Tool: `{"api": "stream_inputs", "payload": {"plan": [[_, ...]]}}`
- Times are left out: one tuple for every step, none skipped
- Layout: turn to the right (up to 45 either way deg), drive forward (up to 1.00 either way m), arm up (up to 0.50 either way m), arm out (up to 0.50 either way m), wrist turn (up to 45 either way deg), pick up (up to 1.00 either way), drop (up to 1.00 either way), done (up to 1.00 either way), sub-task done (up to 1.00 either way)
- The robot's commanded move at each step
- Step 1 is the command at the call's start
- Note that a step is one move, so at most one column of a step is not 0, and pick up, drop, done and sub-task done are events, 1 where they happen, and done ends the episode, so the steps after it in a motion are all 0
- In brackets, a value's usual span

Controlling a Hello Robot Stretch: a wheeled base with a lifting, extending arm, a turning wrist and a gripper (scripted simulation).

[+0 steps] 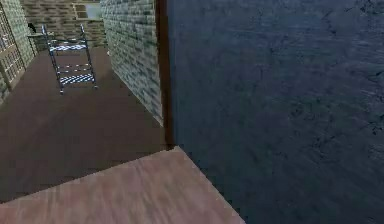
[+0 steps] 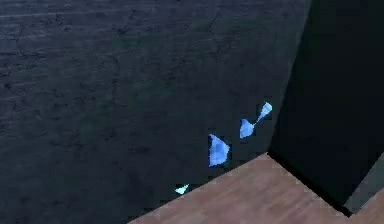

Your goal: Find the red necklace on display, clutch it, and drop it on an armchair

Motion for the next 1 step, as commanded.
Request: {"api": "stream_inputs", "payload": {"plan": [[-39.0, 0.00, 0.00, 0.00, 0.0, 0.00, 0.00, 0.00, 0.00]]}}
